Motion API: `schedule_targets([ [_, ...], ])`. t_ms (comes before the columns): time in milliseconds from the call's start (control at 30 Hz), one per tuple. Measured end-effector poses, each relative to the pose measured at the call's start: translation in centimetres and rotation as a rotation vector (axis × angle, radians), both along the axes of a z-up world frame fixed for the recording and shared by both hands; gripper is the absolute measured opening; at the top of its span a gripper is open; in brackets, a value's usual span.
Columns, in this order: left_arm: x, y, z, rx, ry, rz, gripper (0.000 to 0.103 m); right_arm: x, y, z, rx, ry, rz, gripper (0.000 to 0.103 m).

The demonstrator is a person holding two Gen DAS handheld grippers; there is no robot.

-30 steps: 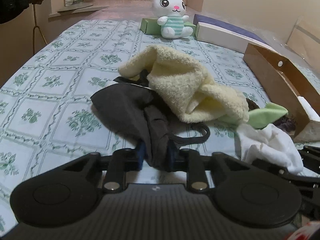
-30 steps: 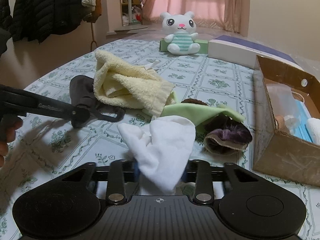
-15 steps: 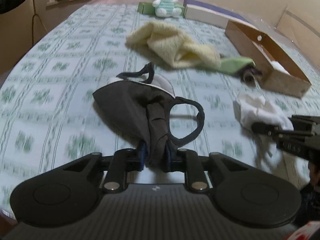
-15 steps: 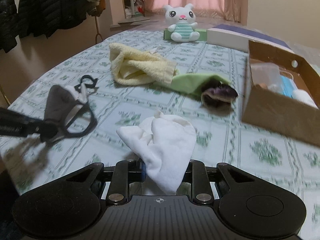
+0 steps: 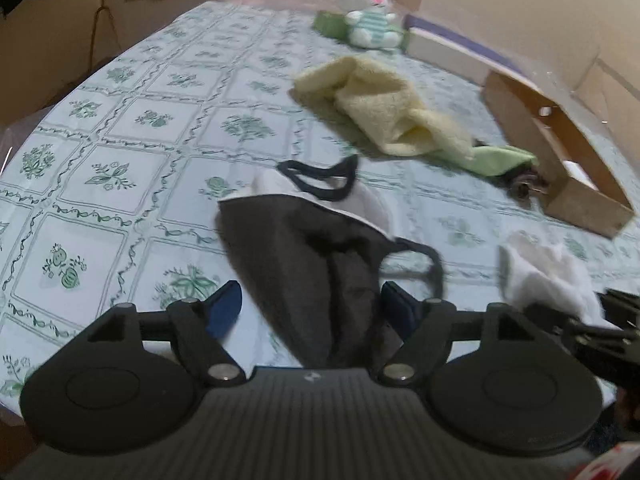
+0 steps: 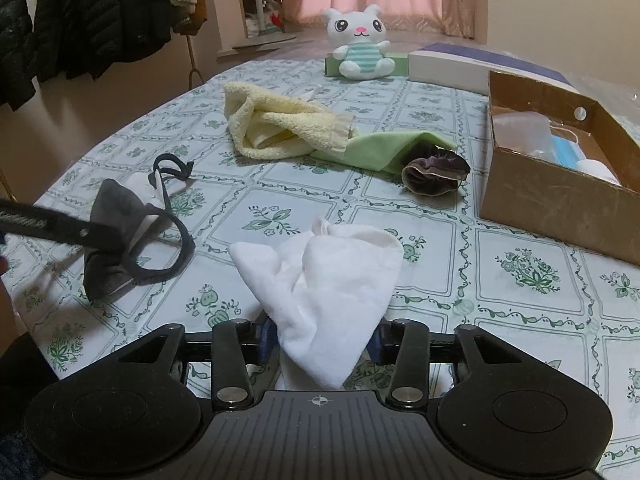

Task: Organize soft objects
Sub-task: 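Lift and carry the black mask and white cloth over the cardboard box with both grippers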

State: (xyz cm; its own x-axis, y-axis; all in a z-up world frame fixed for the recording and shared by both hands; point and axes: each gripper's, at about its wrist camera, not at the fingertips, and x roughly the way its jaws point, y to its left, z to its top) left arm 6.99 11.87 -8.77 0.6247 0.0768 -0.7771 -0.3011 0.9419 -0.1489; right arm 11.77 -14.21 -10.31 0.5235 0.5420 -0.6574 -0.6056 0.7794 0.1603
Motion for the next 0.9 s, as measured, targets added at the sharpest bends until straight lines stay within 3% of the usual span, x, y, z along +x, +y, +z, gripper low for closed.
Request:
schedule_targets([
  [233,2.1,0.4,-0.6,0.028,-0.039,-0.004,0.073,0.2,0.1,-0.1,0.002,-0.002,-0.017,0.050],
  [333,2.9,-0.1,-0.7,0.046,-0.049,-0.031,0.054,0.6,0.1,0.0,0.006,-0.001,-0.027,0.055],
  [400,3.2,-0.6,-0.6,0.046,-0.054,-0.062,0.033,0.8,0.2,0.0,0.006,-0.001,-0.034,0.058],
  [500,3.4,-1.5,-0.4,0.073,-0.054,-0.082,0.024,1.1,0.1,0.0,0.005,-0.001,-0.048,0.061],
  [900,2.8,-3.8,-0.1,0.161,-0.027,-0.119,0.020,0.7,-0.3,2.3,0.032,-0.059,-0.043,0.067],
])
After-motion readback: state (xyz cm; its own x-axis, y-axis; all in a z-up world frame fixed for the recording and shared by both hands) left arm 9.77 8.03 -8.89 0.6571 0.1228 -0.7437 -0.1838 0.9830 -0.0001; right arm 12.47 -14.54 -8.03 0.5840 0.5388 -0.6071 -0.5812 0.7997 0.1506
